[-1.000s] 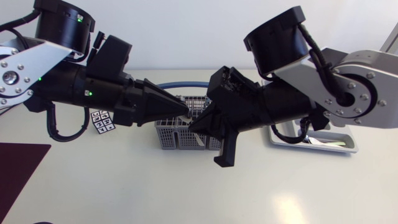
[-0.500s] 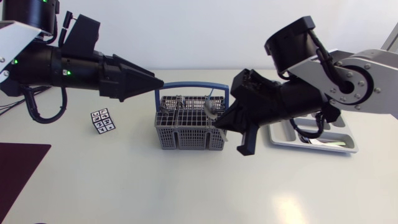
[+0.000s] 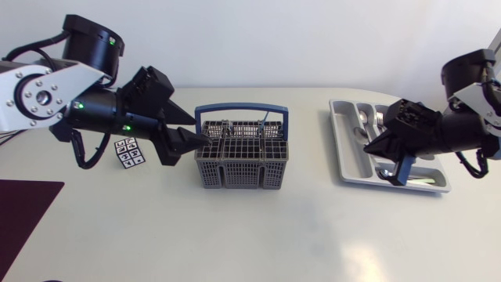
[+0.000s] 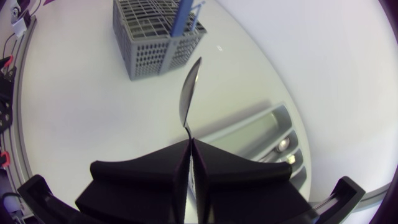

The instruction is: Transfer all utensils from the basket to the drawer tray.

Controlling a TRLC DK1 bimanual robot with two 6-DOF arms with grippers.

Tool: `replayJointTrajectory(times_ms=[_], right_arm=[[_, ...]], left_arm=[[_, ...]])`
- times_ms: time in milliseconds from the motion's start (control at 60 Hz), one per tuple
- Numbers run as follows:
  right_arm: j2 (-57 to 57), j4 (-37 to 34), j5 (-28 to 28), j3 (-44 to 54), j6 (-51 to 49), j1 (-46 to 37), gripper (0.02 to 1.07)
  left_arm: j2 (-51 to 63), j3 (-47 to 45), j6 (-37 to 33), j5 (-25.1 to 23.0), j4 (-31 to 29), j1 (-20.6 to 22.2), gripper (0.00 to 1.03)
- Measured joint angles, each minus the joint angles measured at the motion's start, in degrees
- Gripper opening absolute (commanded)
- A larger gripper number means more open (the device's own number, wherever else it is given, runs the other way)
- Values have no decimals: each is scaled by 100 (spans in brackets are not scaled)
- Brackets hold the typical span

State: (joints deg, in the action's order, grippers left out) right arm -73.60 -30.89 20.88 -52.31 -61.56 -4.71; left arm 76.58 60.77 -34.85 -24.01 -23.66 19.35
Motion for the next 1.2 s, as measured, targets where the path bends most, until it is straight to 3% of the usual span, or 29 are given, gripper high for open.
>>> replayJointTrajectory(times_ms=[283, 617, 667, 783, 850, 917, 1200], right_arm=[[-772, 1305, -452, 240, -1143, -1419, 12], [-2079, 3027, -1377, 634, -1547, -1641, 15], [-2181, 3211, -1493, 688, -1569, -1644, 26], [-2330, 3353, -1718, 785, -1628, -1652, 75], [-2361, 3416, -1825, 822, -1631, -1668, 91], [-2341, 3512, -1849, 844, -1631, -1679, 98], [-1370, 3215, -1775, 1187, -1504, -1615, 100]], left_arm=[[367, -210, -579, 831, 431, 367, 75], [601, -278, -1161, 1408, 817, 407, 75], [601, -278, -1207, 1429, 857, 402, 75], [664, -278, -1349, 1537, 907, 391, 75], [730, -278, -1410, 1580, 951, 391, 75], [793, -278, -1495, 1674, 992, 391, 75], [844, -282, -1818, 1790, 1241, 354, 74]])
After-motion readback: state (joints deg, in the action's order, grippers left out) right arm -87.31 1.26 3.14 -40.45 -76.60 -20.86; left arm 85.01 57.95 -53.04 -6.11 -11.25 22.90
